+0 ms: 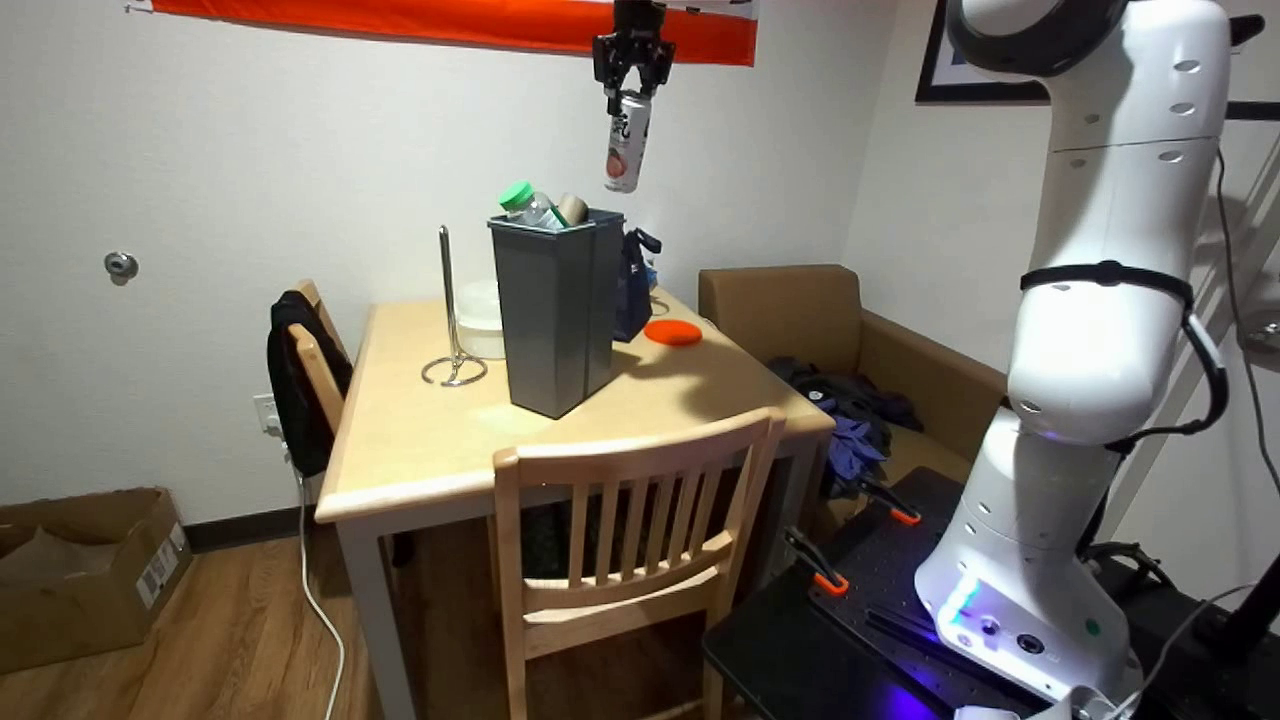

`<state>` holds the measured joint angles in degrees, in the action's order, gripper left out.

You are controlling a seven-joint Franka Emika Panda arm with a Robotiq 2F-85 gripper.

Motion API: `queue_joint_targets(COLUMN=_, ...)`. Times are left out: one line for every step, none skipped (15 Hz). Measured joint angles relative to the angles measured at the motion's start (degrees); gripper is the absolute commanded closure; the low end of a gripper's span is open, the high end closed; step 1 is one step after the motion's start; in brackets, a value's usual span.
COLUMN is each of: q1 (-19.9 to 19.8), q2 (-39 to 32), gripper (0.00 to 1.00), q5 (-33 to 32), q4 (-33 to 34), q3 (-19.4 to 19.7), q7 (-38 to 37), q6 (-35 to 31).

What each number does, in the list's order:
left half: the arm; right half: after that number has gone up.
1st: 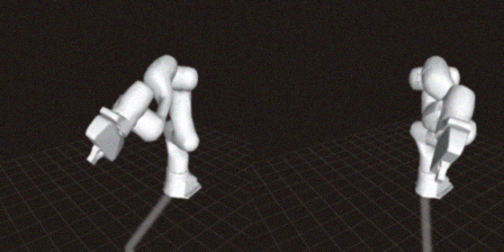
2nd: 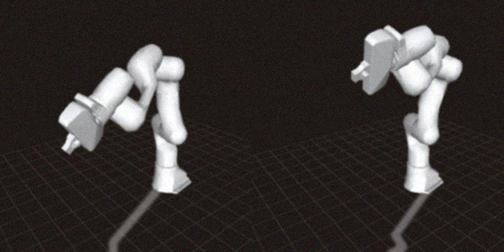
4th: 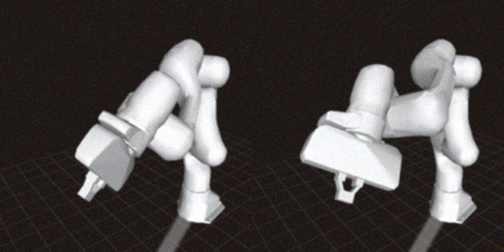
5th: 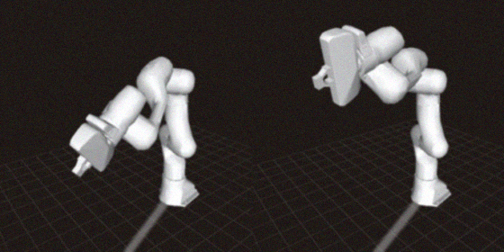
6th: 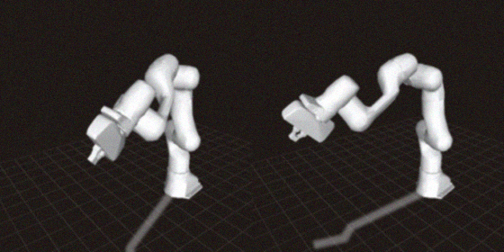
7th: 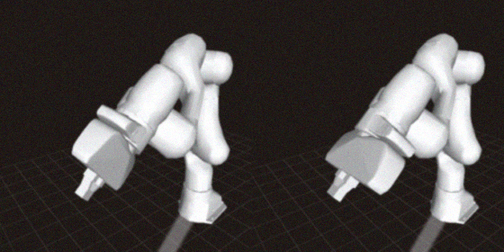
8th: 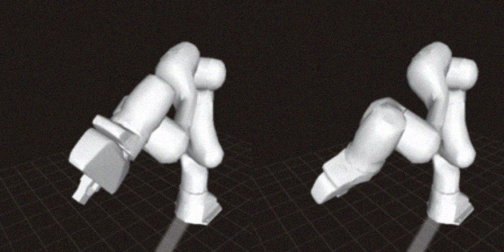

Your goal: Put the empty plastic bottle and can into the trash bin

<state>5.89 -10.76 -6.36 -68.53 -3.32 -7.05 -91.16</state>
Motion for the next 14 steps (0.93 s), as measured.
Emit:
queue_joint_targets(q1=0.2, q2=-1.07, gripper=0.64, q5=0.0, q4=1.73, q3=-0.15, q7=0.09, q6=0.04)
queue_joint_targets(q1=0.43, q2=-2.34, gripper=0.64, q5=0.0, q4=3.34, q3=-0.26, q7=0.11, q6=0.04)
queue_joint_targets(q1=0.63, q2=-3.72, gripper=0.64, q5=0.03, q4=4.84, q3=-0.39, q7=0.19, q6=0.03)
queue_joint_targets(q1=0.77, q2=-5.27, gripper=0.64, q5=0.03, q4=6.3, q3=-0.52, q7=0.29, q6=0.02)
queue_joint_targets(q1=0.9, q2=-6.84, gripper=0.64, q5=0.03, q4=7.66, q3=-0.59, q7=0.31, q6=0.0)
queue_joint_targets(q1=0.99, q2=-8.44, gripper=0.64, q5=0.05, q4=8.98, q3=-0.61, q7=0.34, q6=-0.02)
queue_joint_targets(q1=1.0, q2=-9.99, gripper=0.64, q5=0.12, q4=10.28, q3=-0.61, q7=0.42, q6=-0.05)
queue_joint_targets(q1=0.97, q2=-11.47, gripper=0.64, q5=0.26, q4=11.57, q3=-0.61, q7=0.55, q6=-0.07)
queue_joint_targets(q1=0.9, q2=-12.87, gripper=0.64, q5=0.41, q4=12.86, q3=-0.61, q7=0.77, q6=-0.07)
queue_joint_targets(q1=0.8, q2=-14.18, gripper=0.64, q5=0.56, q4=14.15, q3=-0.61, q7=1.03, q6=-0.07)
queue_joint_targets(q1=0.69, q2=-15.4, gripper=0.64, q5=0.68, q4=15.42, q3=-0.61, q7=1.09, q6=-0.07)
queue_joint_targets(q1=0.6, q2=-16.52, gripper=0.64, q5=0.69, q4=16.57, q3=-0.6, q7=1.1, q6=-0.07)
queue_joint_targets(q1=0.53, q2=-17.53, gripper=0.64, q5=0.69, q4=17.6, q3=-0.57, q7=1.1, q6=-0.06)
queue_joint_targets(q1=0.5, q2=-18.46, gripper=0.64, q5=0.6, q4=18.52, q3=-0.48, q7=1.1, q6=0.02)
